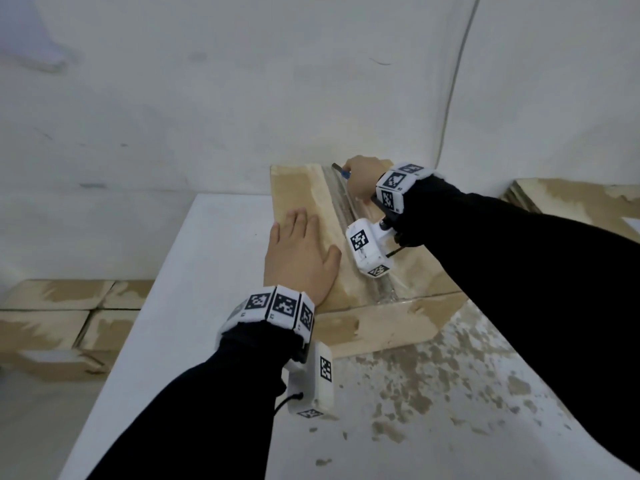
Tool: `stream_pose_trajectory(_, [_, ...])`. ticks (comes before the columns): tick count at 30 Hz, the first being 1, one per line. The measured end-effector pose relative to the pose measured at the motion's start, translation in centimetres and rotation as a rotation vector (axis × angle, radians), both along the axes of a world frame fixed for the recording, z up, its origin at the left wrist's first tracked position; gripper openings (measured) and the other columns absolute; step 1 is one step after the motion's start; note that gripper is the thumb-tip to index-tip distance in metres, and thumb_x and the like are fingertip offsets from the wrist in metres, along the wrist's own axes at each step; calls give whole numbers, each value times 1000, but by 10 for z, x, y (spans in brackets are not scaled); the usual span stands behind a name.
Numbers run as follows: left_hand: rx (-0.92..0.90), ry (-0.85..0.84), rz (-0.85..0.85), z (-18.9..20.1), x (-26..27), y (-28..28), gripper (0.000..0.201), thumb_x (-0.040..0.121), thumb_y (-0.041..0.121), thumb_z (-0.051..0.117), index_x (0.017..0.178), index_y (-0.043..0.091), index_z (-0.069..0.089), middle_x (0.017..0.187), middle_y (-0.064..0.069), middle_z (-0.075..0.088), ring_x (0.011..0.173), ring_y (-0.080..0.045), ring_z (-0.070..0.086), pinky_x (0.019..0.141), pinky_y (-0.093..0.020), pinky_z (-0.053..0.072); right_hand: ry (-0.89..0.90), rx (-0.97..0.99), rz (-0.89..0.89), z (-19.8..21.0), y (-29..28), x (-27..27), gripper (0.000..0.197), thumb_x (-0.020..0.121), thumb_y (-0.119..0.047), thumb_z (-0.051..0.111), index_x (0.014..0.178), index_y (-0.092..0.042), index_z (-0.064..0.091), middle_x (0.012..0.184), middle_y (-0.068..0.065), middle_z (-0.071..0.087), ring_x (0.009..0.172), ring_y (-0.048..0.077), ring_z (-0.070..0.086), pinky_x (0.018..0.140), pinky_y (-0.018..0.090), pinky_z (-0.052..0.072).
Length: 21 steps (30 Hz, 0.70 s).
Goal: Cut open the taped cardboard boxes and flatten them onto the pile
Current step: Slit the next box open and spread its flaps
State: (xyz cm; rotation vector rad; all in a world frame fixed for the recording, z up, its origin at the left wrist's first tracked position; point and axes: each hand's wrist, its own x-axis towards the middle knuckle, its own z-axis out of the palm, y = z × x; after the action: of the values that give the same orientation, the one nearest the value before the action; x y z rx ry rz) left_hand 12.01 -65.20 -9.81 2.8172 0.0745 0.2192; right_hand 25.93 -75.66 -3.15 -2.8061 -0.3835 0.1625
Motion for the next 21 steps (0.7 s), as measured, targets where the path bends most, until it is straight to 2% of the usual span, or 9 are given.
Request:
stream_pose_trajectory(10, [13, 22, 4, 2, -2, -1, 63, 99, 42, 29, 152, 11, 16, 161, -6, 7, 148, -18, 0, 120, -37, 0, -38, 2, 37, 6, 8, -10, 34, 90, -11, 49, 123, -4, 56, 125, 20, 56, 114, 35, 55, 90, 40, 46])
stream_pose_trajectory(19, [16, 10, 14, 1, 1, 0, 61, 99, 41, 30, 151, 11, 21, 160, -7, 12, 148, -19, 5, 119, -34, 2, 68, 46, 6, 5, -1, -30, 37, 87, -11, 53, 123, -5, 56, 124, 17, 58, 112, 35, 58, 88, 42, 50])
stream_pose_trajectory(21, [28, -1, 19, 3, 0, -1, 59, 98, 37, 31, 150, 10, 23, 159, -8, 14, 147, -19, 7, 119, -34, 3, 122, 38, 18, 6, -7, -42, 39, 88, -9, 52, 126, -5, 54, 127, 18, 56, 109, 33, 58, 83, 36, 50])
